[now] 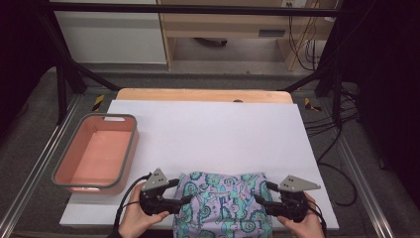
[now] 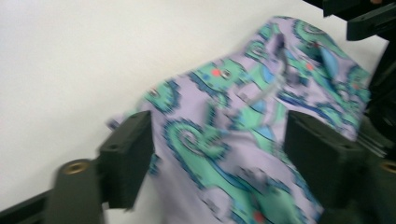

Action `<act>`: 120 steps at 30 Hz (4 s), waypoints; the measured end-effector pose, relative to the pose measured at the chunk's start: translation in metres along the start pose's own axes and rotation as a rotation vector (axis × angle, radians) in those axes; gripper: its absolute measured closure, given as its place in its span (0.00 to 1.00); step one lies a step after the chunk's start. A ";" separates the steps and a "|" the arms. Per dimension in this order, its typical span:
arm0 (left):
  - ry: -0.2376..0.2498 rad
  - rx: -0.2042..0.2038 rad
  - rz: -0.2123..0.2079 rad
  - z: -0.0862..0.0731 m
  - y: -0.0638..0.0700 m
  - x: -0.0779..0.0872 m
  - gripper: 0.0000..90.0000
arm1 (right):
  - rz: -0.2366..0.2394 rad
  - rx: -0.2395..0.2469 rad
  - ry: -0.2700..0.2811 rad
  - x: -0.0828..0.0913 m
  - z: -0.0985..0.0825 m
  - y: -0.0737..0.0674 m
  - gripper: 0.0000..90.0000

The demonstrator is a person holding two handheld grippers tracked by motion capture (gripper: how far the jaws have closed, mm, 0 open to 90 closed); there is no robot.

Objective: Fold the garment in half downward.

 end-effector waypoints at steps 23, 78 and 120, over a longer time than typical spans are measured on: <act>-0.078 0.046 0.113 0.007 -0.041 -0.059 0.23 | -0.050 -0.118 0.008 -0.025 0.019 0.061 0.18; -0.064 0.081 0.022 0.030 -0.050 -0.056 0.95 | -0.027 -0.170 -0.049 -0.039 0.025 0.081 0.98; -0.103 0.131 0.161 0.063 -0.107 -0.135 0.95 | -0.157 -0.156 -0.046 -0.099 0.058 0.153 0.98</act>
Point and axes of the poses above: each handheld gripper's, and its own axes: x roughly backward along the jaws, z roughly out of its top, y roughly to its right, the point moved 4 cm from there along -x, roughly forward along the jaws, and after that the axes turned 15 degrees about z, right-handed, at the moved point
